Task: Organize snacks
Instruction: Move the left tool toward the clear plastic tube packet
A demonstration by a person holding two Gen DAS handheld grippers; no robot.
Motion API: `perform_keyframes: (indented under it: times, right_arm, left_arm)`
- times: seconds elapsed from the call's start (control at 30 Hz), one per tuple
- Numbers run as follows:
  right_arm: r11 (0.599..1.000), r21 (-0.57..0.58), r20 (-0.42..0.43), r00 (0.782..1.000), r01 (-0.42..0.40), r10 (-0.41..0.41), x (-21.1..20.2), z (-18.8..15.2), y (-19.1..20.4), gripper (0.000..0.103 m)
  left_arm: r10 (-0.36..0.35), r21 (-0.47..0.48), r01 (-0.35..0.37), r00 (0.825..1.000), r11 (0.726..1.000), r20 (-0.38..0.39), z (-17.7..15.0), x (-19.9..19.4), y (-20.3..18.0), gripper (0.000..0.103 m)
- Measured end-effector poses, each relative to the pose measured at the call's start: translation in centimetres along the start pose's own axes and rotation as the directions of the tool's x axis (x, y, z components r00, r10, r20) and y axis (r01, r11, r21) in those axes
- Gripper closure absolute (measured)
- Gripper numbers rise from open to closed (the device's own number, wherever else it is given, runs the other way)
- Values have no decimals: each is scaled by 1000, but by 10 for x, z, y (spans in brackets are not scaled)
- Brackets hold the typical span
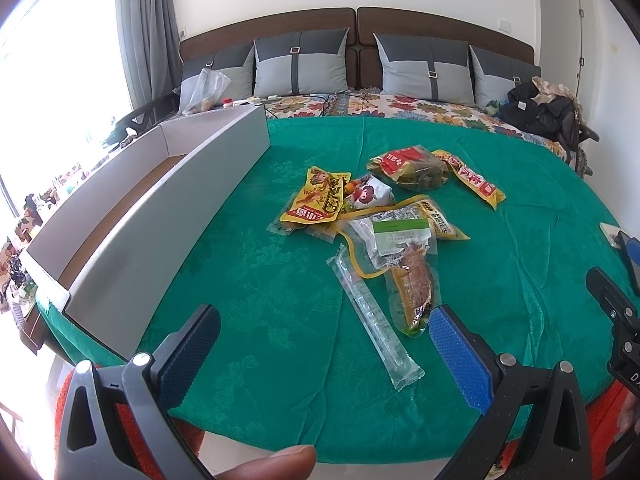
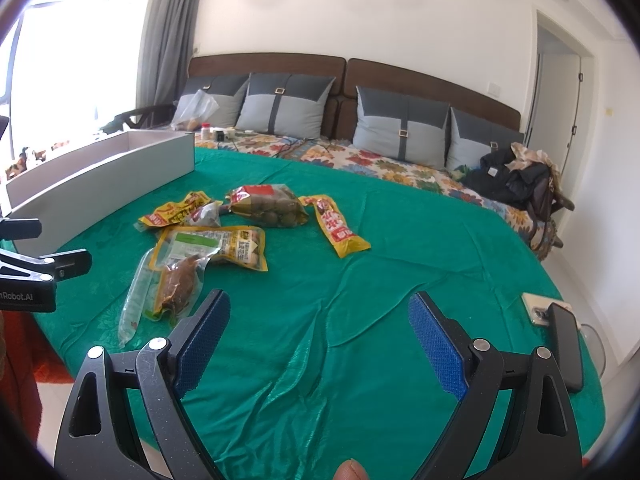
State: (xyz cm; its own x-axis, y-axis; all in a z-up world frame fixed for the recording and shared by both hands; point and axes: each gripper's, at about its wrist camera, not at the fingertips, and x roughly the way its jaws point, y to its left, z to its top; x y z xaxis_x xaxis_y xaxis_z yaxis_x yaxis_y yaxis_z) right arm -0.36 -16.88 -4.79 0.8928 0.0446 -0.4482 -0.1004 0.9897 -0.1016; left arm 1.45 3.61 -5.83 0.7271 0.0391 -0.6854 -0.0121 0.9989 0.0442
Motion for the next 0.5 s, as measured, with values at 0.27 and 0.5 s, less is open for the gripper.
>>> perform_keyframes:
  times: [0.27, 0.5]
  right_arm:
    - [1000, 11, -17, 1000, -15, 15, 5, -4, 3, 10]
    - [999, 30, -37, 999, -30, 31, 7, -6, 0, 10]
  left_arm:
    - [-9, -20, 7, 995, 1000, -96, -9, 22, 5, 0]
    - [-18, -30, 11, 974, 999, -227, -21, 66, 16, 0]
